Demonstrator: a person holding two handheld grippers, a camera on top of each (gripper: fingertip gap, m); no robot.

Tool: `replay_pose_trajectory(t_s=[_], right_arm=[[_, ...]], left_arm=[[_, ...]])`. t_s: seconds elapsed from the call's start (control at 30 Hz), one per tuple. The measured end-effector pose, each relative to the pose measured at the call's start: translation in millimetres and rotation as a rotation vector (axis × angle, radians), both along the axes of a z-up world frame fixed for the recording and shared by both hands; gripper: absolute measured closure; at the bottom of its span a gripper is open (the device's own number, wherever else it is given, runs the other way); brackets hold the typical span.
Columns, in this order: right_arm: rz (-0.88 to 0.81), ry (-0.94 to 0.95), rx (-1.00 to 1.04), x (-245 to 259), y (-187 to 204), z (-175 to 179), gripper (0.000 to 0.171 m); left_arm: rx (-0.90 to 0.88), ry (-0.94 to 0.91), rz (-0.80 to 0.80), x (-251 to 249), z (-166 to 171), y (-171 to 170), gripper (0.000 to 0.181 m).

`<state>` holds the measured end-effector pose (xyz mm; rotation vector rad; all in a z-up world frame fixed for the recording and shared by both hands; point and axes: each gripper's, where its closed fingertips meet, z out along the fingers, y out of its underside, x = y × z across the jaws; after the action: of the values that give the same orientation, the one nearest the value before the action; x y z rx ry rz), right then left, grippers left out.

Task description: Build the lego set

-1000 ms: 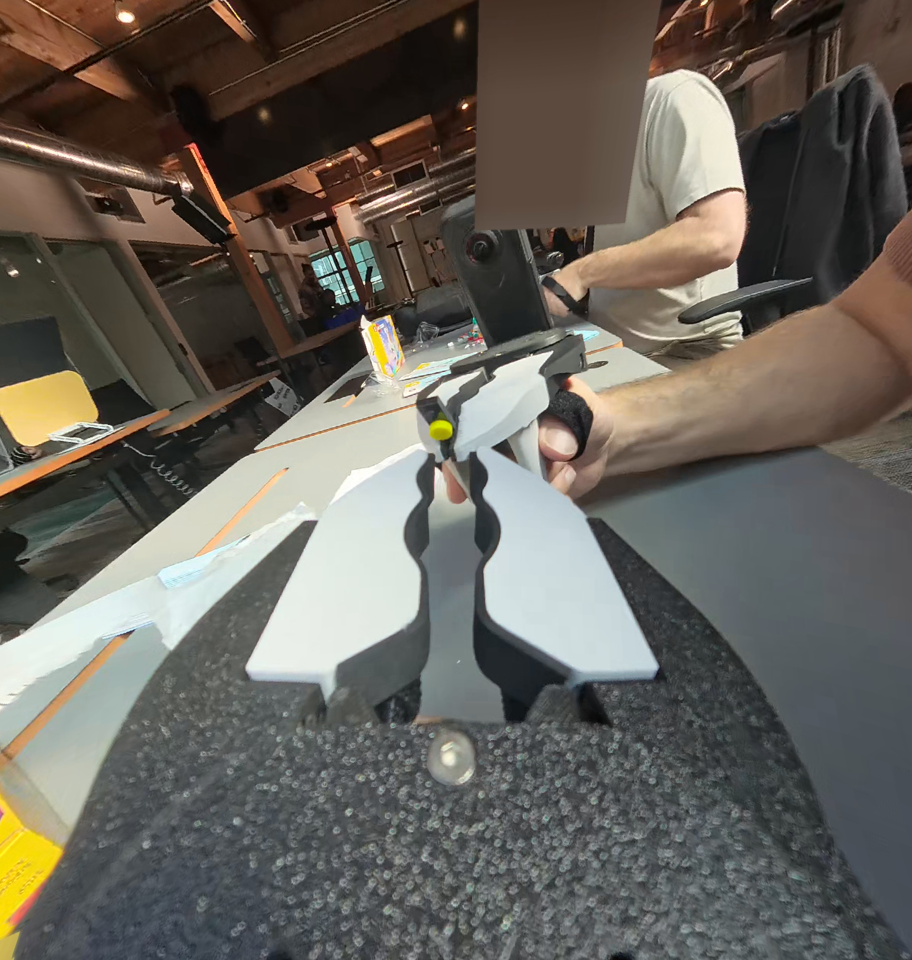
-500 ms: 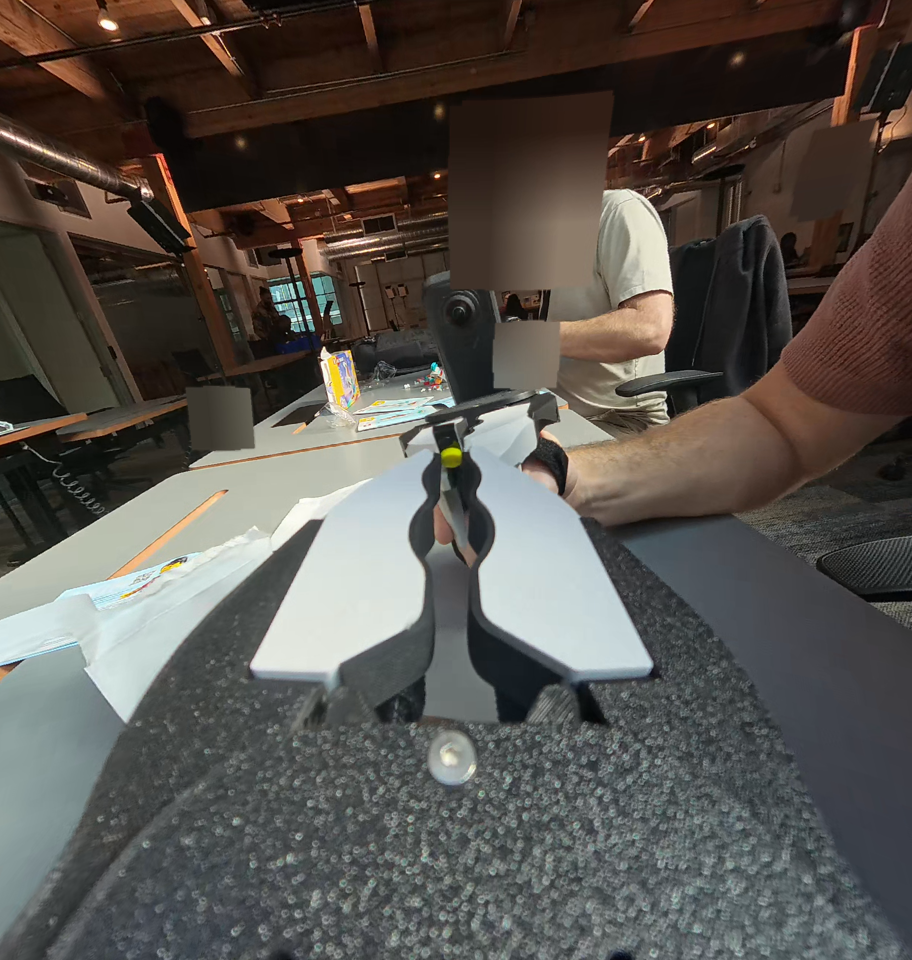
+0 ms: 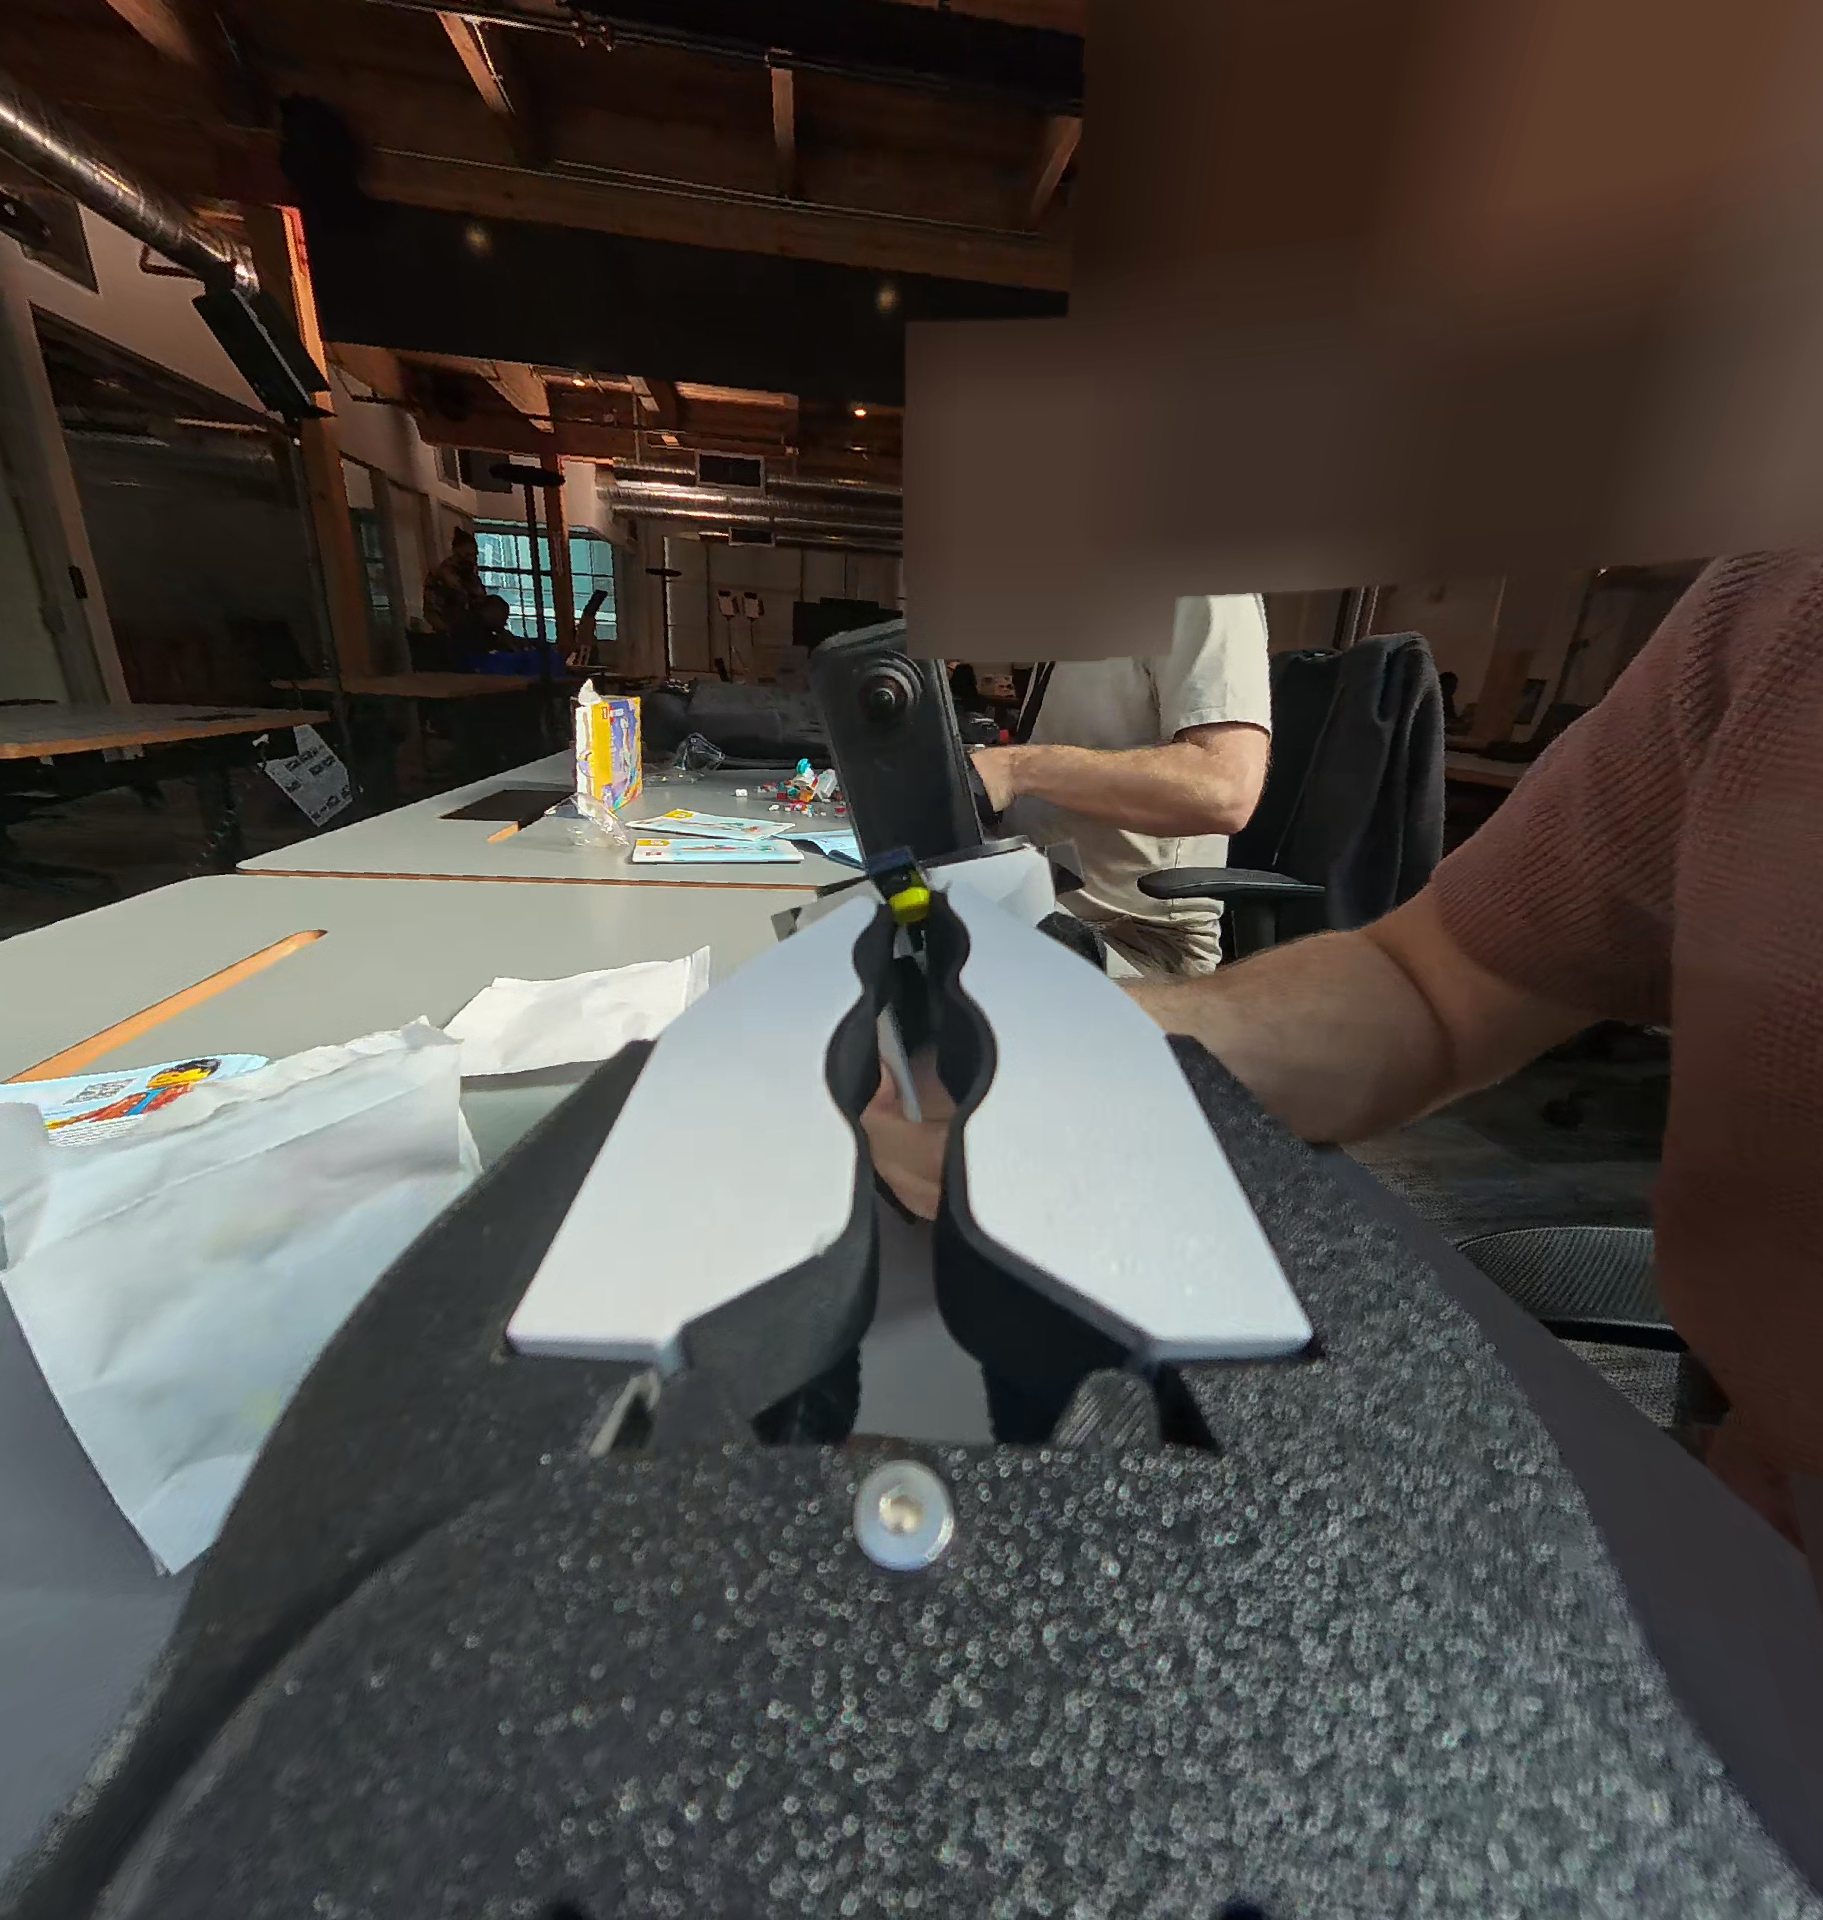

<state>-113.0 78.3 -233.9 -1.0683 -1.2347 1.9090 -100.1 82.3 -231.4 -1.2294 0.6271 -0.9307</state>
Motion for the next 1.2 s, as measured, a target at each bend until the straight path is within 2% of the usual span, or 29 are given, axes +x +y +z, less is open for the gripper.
replay_pose_trajectory(t_s=[0.33,0.37,0.43,0.5,0.57,0.63,0.7,0.73,1.03,1.2], right_arm=[[-0.021,0.009,-0.019,0,5,4,0.171],[-0.044,0.059,-0.055,4,10,12,0.171],[-0.077,0.136,-0.114,16,26,30,0.171],[-0.110,0.070,-0.049,14,27,18,0.171],[-0.078,0.081,-0.086,14,26,22,0.171],[-0.063,0.057,-0.083,11,22,18,0.171],[-0.044,0.048,-0.094,9,19,15,0.171],[-0.042,0.040,-0.091,7,17,14,0.171],[0.075,-0.002,-0.210,1,7,6,0.171],[0.119,-0.007,-0.270,1,7,5,0.171]], left_arm=[[-0.023,0.040,-0.028,-4,-3,1,0.175],[-0.037,0.085,-0.034,0,-11,1,0.181],[-0.075,0.123,-0.054,10,-27,0,0.181],[-0.043,0.138,-0.032,9,-20,4,0.181],[-0.053,0.127,-0.001,5,-18,11,0.181],[-0.057,0.033,0.009,-1,-8,13,0.181],[-0.063,-0.040,0.017,-7,3,15,0.166],[-0.069,-0.058,0.013,-9,6,15,0.166],[0.015,-0.040,-0.011,-5,10,7,0.176],[0.041,-0.004,0.005,-4,9,7,0.173]])
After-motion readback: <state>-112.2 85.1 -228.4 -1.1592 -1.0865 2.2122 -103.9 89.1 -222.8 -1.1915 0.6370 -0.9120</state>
